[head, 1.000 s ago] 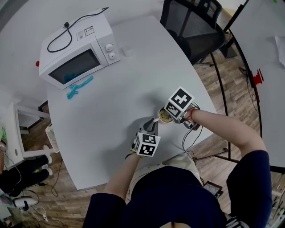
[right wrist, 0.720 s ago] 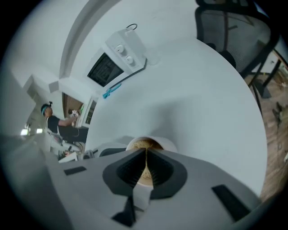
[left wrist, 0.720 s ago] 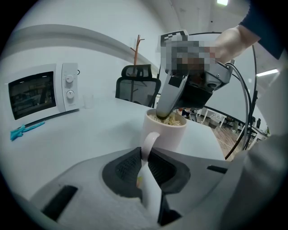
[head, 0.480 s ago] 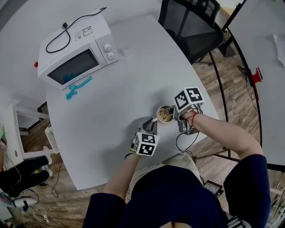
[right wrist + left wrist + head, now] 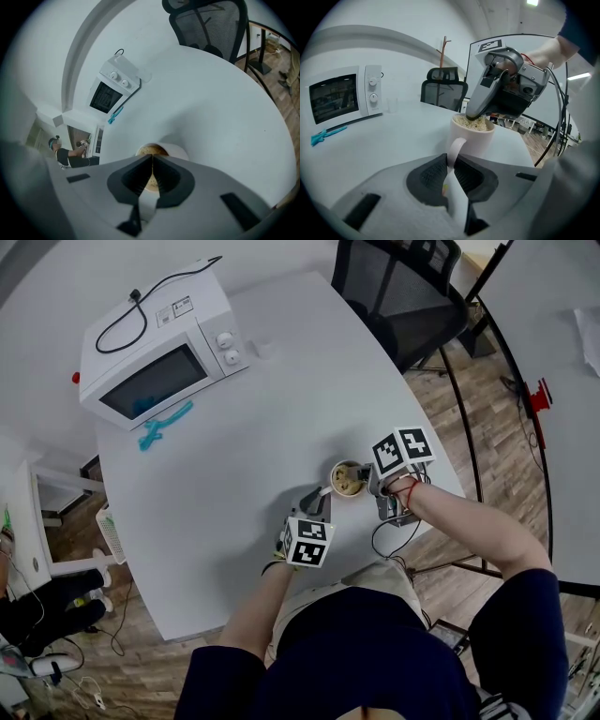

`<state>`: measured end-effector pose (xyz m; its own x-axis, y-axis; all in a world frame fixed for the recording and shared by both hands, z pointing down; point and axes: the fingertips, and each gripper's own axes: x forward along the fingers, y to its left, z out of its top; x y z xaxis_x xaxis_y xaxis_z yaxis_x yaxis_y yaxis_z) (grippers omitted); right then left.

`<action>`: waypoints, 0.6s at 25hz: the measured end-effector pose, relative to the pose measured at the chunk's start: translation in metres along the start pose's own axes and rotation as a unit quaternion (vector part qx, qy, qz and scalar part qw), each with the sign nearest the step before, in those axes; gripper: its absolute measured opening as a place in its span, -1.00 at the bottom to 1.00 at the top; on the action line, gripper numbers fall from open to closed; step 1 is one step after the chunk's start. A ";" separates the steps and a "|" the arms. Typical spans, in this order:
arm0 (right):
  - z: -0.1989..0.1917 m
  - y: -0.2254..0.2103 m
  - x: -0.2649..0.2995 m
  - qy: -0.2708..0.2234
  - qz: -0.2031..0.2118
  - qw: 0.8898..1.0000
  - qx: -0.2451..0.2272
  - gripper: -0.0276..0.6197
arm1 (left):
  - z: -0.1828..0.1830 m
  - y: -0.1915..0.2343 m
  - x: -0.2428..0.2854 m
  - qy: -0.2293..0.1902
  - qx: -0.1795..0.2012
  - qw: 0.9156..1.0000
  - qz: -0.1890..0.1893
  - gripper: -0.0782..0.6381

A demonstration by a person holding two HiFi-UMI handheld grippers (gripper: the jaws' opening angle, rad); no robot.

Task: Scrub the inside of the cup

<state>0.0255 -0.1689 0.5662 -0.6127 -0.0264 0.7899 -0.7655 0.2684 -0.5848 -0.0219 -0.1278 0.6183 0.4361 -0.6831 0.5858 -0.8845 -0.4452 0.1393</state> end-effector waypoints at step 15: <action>0.002 0.014 -0.026 -0.034 0.039 0.999 0.004 -0.82 | -0.001 0.001 -0.001 0.000 0.004 1.000 0.003 -0.64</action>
<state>0.0305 -0.1660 0.5367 -0.6823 -0.0701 0.7277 -0.7160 0.2652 -0.6458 -0.0231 -0.1273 0.6184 0.4312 -0.6853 0.5869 -0.8854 -0.4465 0.1292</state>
